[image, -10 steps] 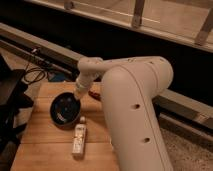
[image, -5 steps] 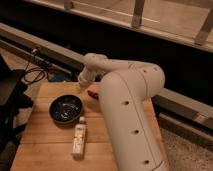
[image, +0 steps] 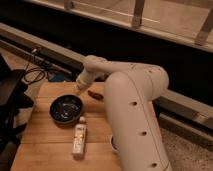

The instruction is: Drag the ceramic bowl in a circle

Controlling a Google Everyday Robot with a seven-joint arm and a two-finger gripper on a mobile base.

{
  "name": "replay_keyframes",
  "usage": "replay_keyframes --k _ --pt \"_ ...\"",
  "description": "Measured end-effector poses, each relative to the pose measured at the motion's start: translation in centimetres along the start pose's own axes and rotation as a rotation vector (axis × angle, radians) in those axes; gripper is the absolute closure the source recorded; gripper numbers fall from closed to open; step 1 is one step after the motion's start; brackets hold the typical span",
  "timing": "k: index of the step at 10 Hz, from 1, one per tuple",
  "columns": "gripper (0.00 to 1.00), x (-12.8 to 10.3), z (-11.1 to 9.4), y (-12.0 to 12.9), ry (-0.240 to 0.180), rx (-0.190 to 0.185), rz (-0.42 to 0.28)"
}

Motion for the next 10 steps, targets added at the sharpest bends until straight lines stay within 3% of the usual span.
replay_keyframes --k 3,7,10 --pt "0.25 0.9 -0.4 1.2 0.002 -0.016 -0.023" --pt "0.2 1.6 0.5 1.3 0.02 -0.03 -0.013" --pt "0.2 2.4 2.1 1.1 0.058 -0.045 0.005"
